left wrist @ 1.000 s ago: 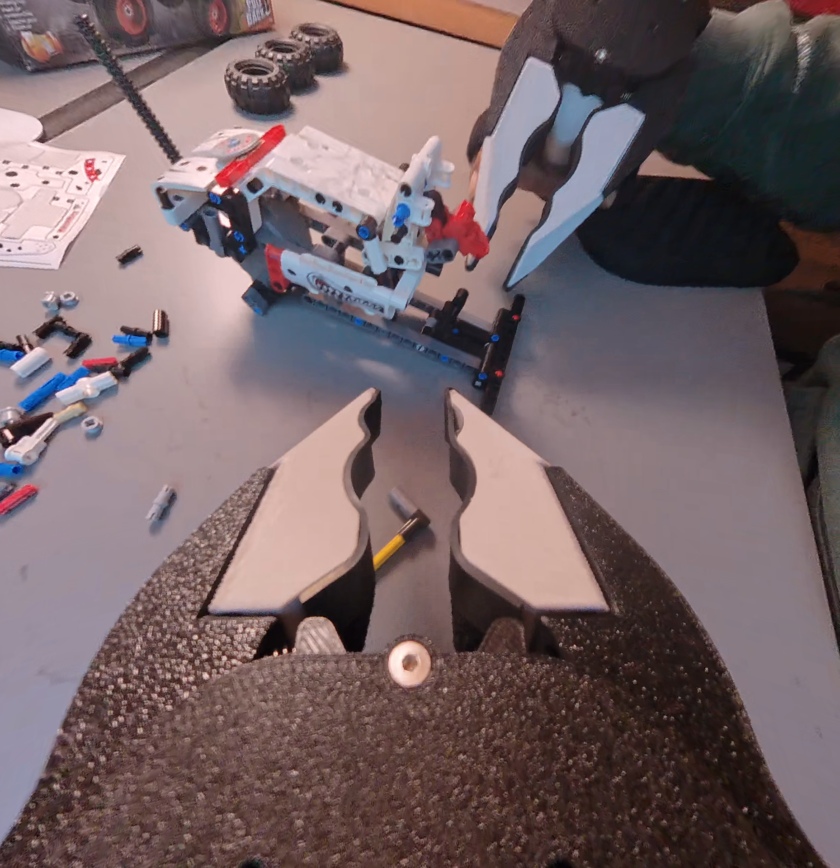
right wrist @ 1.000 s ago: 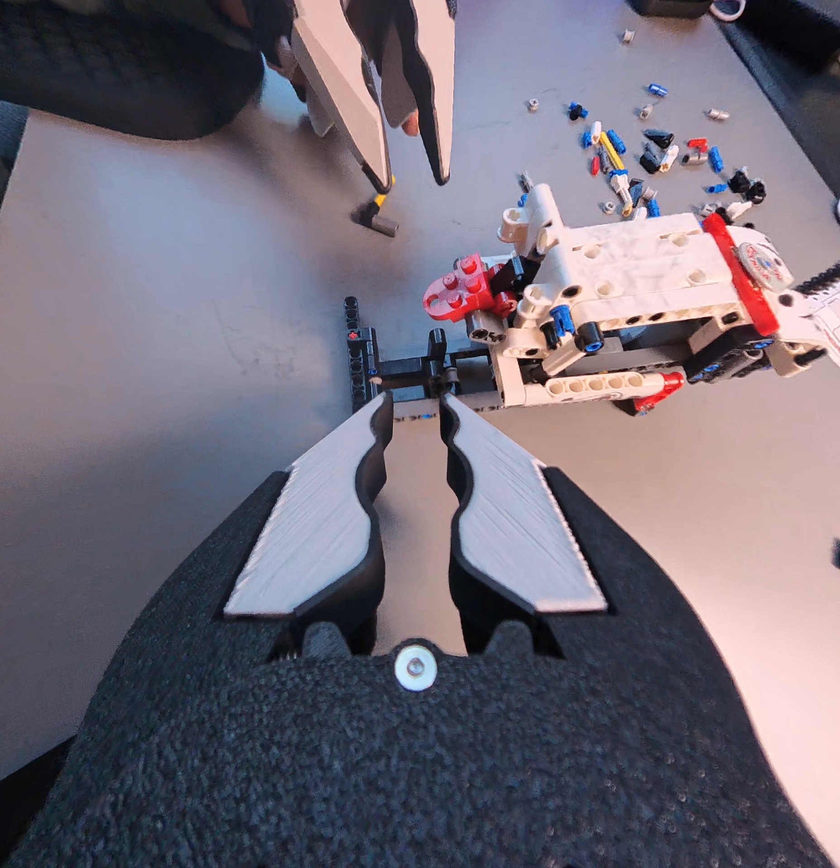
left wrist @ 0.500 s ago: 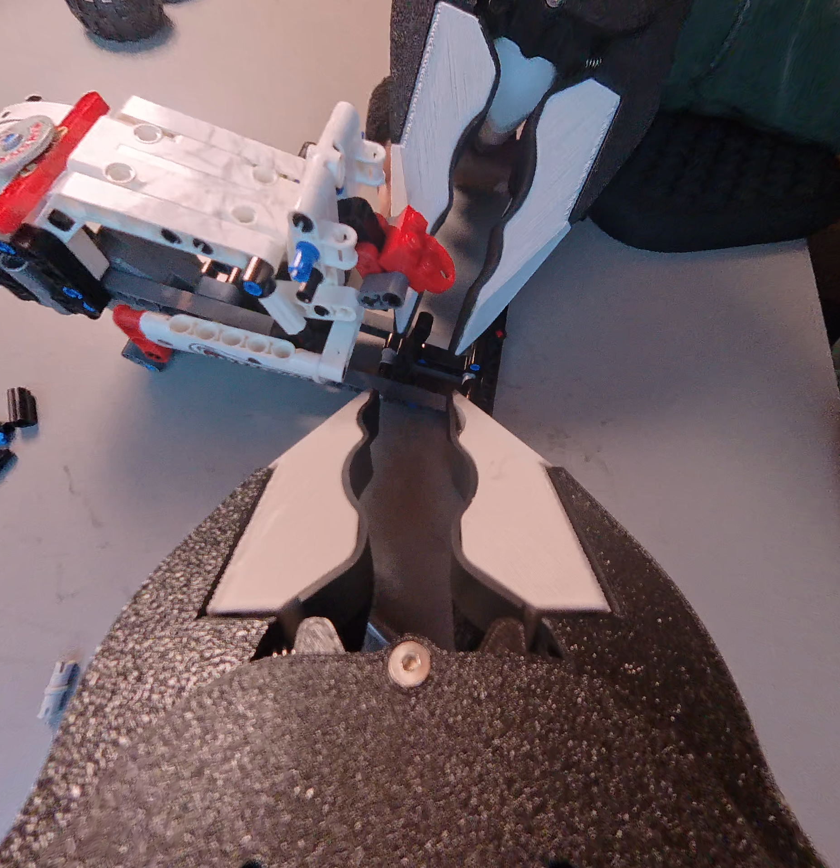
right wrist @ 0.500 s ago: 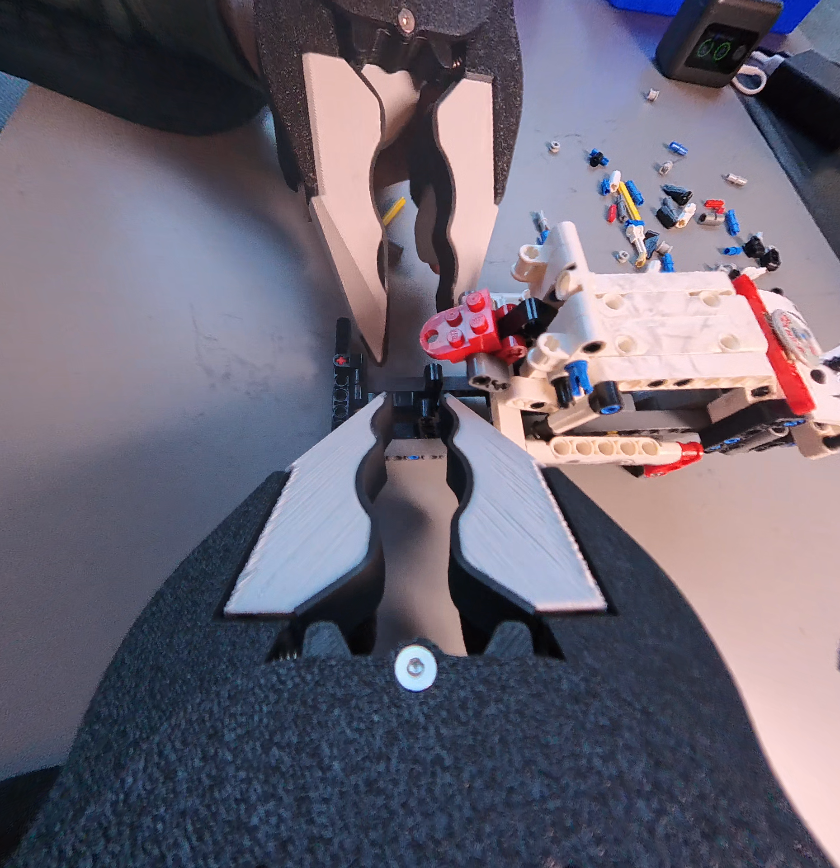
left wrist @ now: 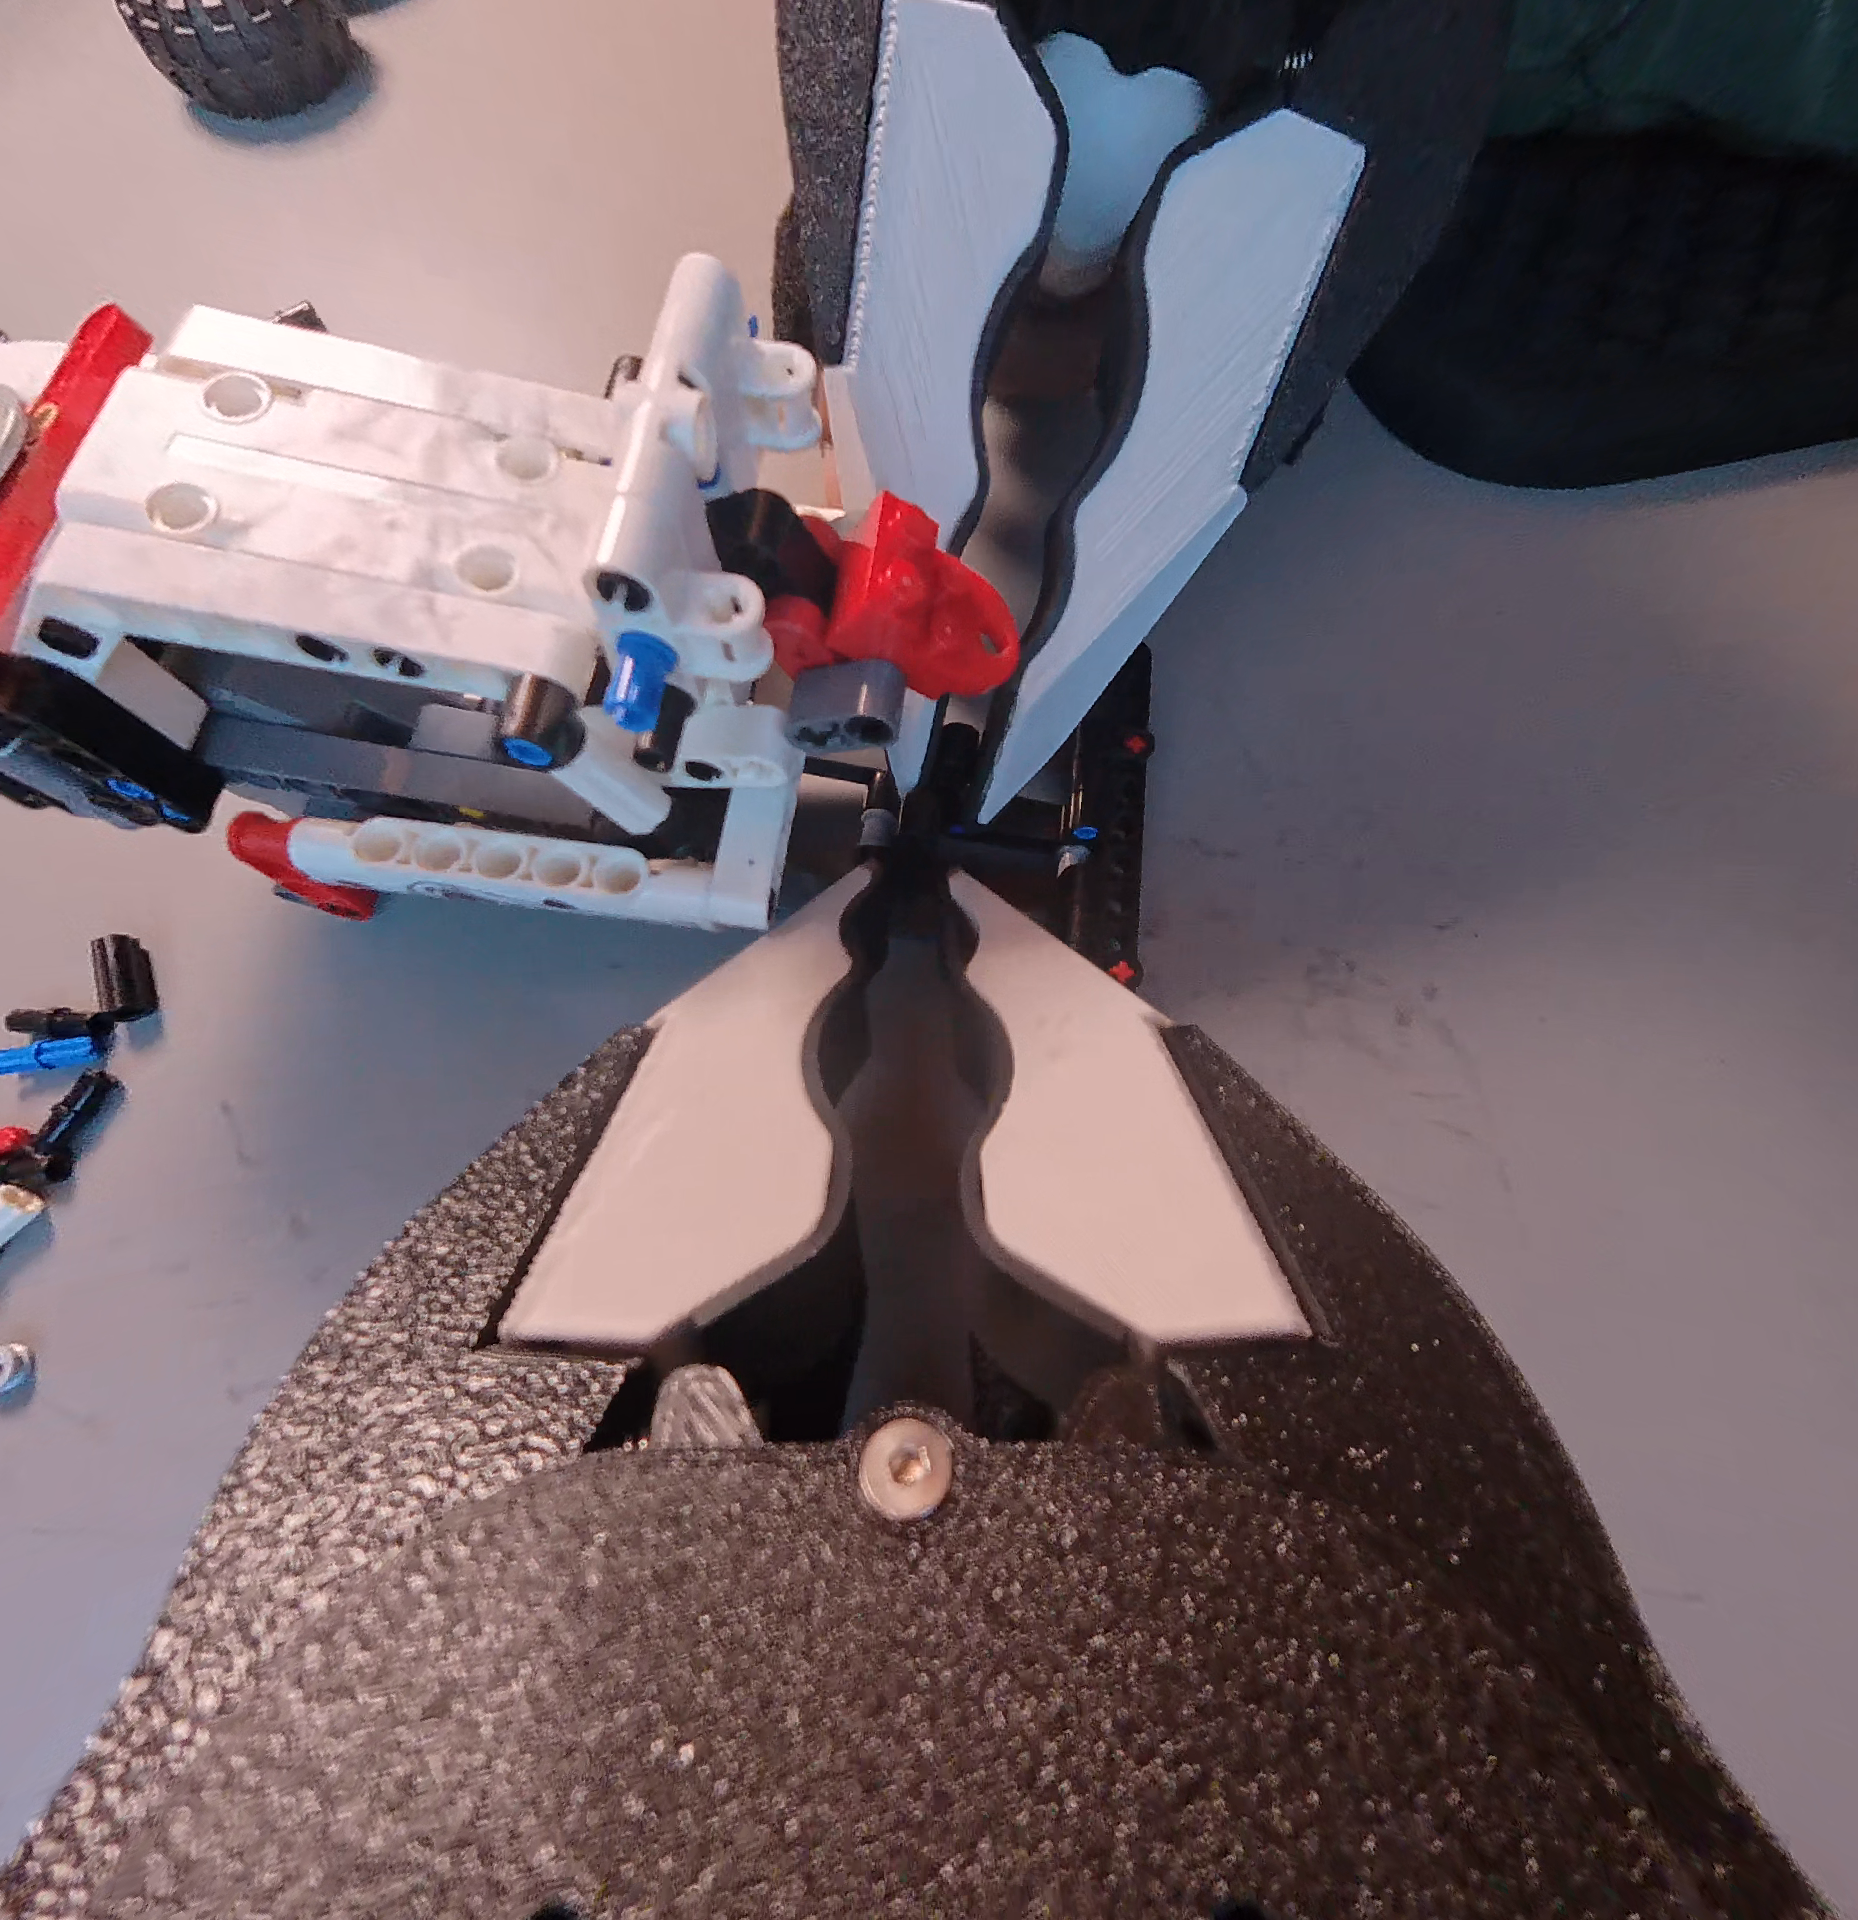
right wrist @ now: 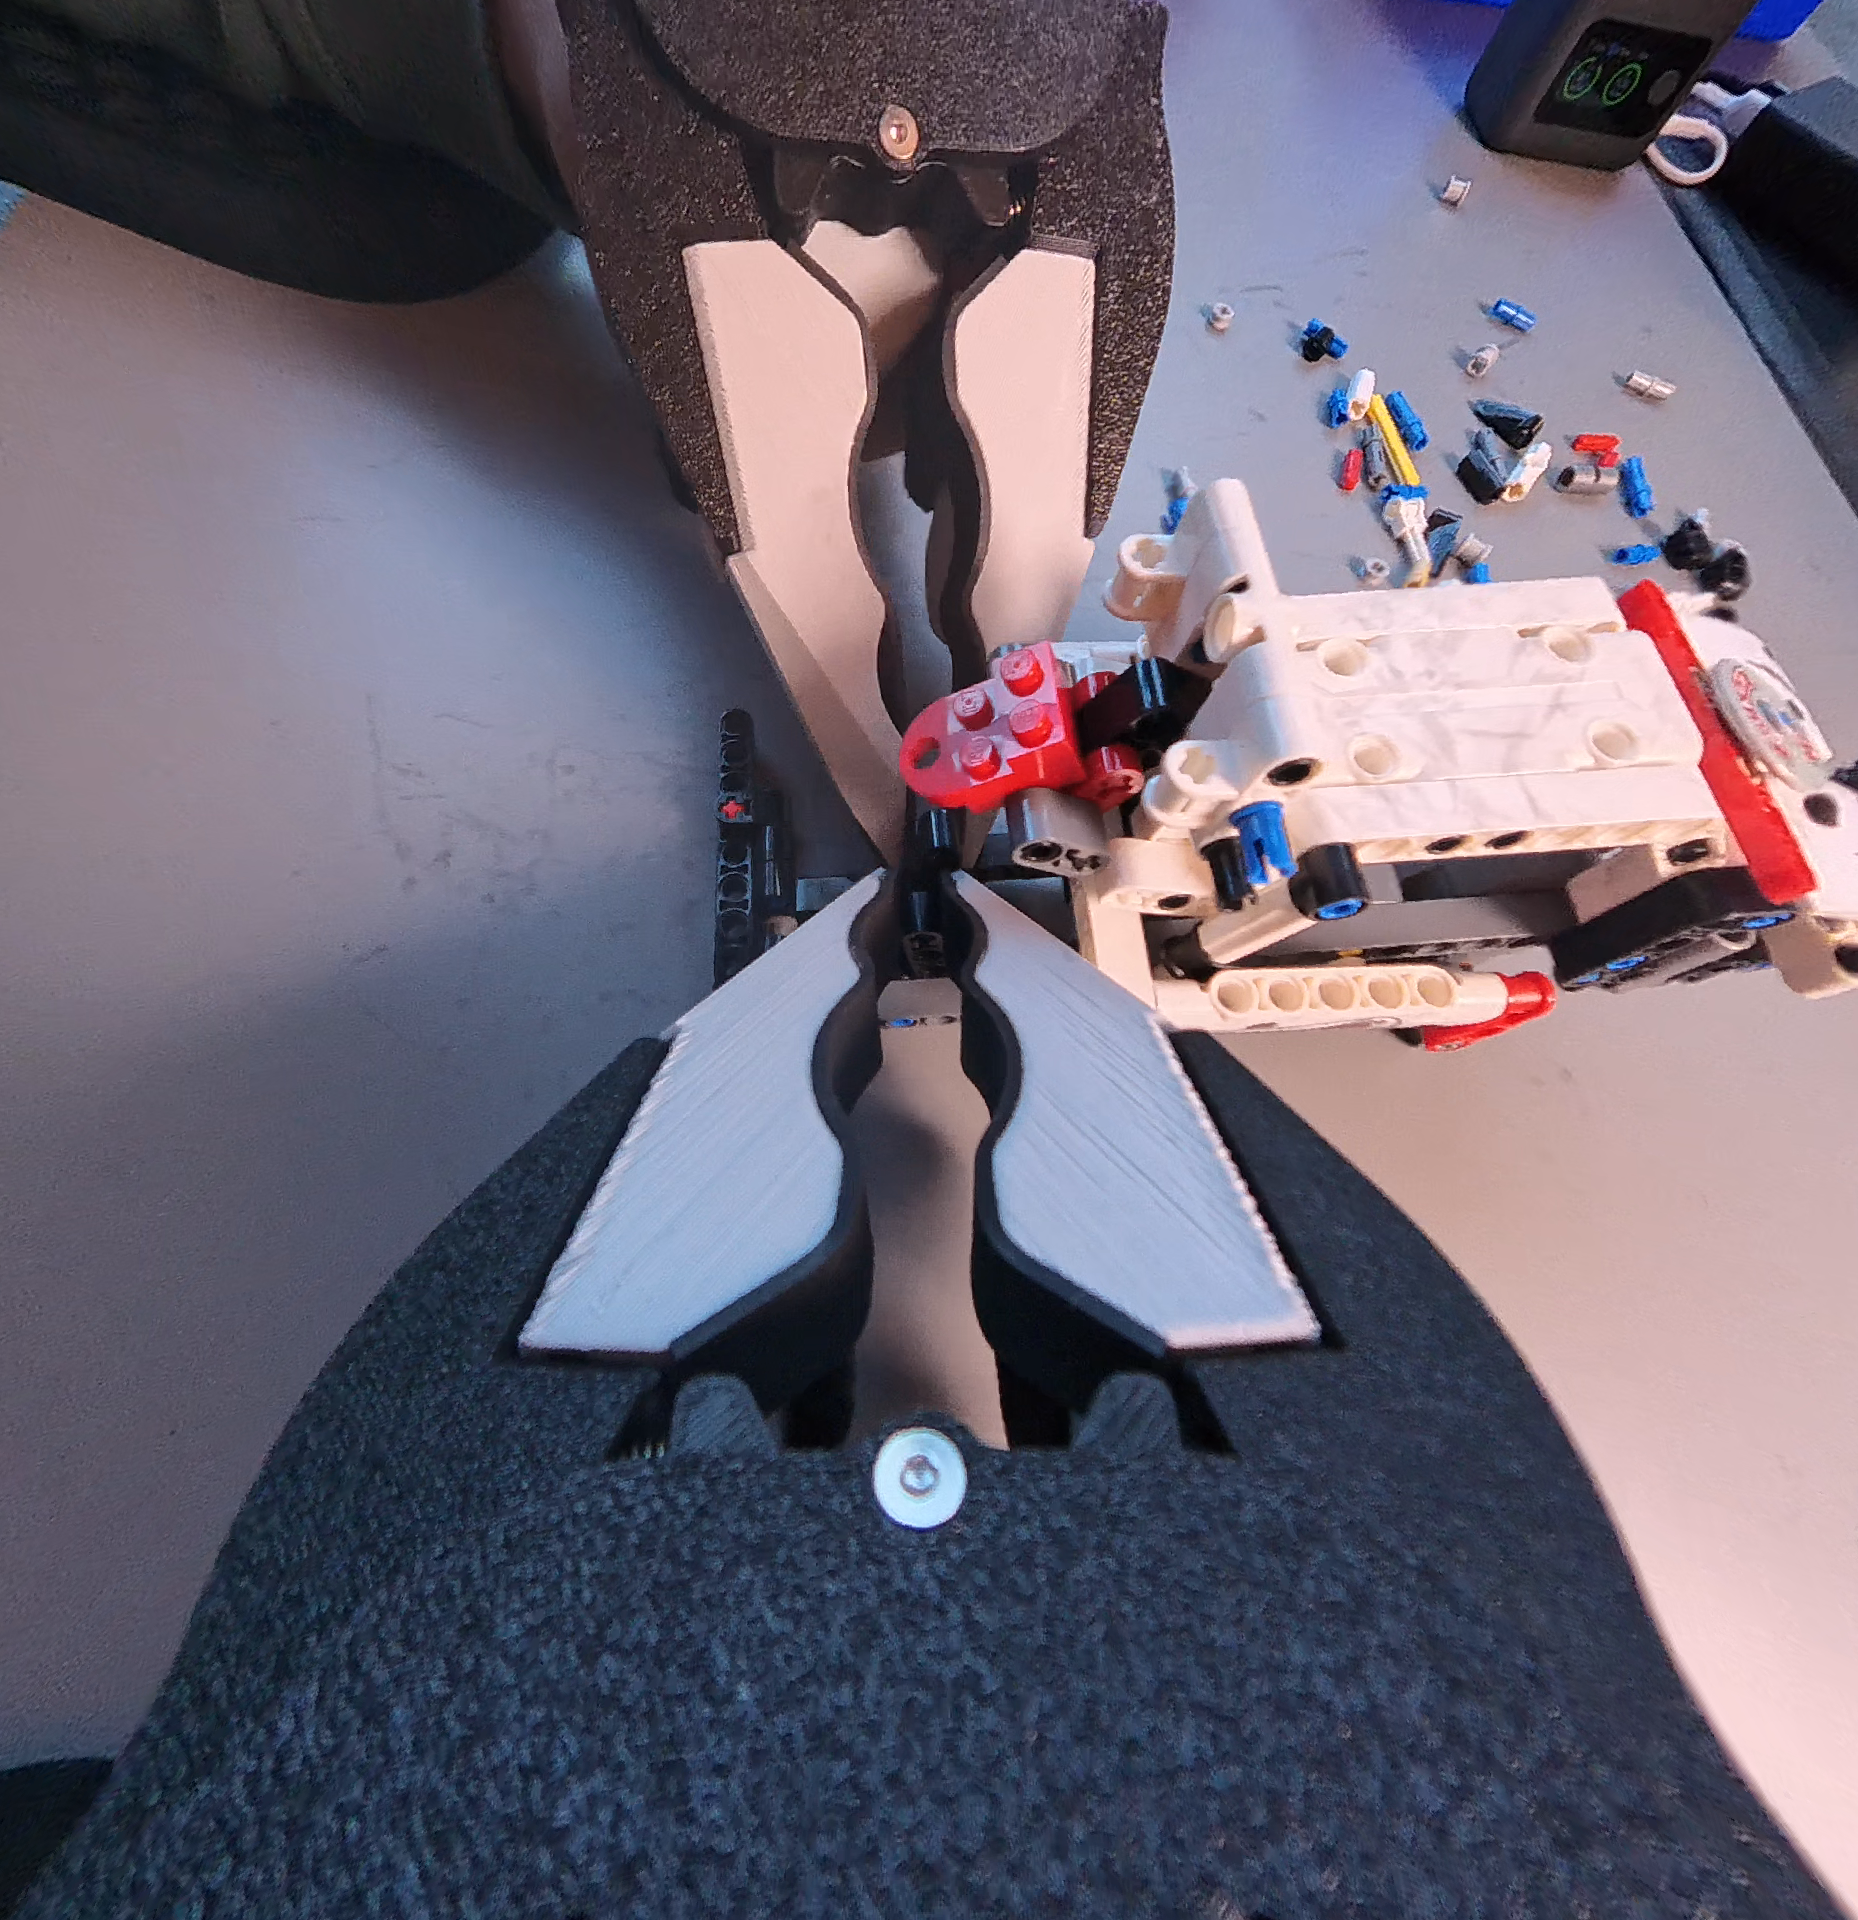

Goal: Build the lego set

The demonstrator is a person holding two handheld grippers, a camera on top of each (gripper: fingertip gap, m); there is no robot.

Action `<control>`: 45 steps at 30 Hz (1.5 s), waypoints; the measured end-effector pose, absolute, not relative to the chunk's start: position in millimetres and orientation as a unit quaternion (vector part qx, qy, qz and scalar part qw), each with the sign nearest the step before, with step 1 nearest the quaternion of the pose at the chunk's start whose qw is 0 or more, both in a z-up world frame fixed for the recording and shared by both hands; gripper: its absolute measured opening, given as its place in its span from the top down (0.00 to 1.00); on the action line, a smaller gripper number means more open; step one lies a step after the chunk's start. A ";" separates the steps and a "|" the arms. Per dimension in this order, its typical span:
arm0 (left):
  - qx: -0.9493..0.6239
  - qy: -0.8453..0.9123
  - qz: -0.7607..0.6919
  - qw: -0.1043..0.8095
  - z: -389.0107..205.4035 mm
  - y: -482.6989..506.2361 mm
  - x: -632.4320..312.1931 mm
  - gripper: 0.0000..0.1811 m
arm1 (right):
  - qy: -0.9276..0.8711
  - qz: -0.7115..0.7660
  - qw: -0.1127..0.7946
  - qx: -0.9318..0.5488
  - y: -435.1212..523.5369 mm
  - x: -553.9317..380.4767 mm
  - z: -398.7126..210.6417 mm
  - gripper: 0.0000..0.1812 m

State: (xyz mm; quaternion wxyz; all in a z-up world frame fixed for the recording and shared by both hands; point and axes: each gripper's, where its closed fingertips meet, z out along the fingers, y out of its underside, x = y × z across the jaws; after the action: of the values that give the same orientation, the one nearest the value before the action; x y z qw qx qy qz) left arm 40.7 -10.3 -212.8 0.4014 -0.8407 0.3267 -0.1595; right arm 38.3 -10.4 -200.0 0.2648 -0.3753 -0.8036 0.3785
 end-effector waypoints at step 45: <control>-0.784 0.436 -0.058 0.438 -213.7 -14.8 53.1 0.96 | -0.803 0.398 0.243 -0.372 -13.7 53.0 -200.0 0.96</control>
State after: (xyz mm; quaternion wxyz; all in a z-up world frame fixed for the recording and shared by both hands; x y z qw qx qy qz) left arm 53.1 -14.8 -213.7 0.4383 -0.7841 0.4356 -0.0579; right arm 53.0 -13.7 -200.0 0.2427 -0.3725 -0.8026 0.3978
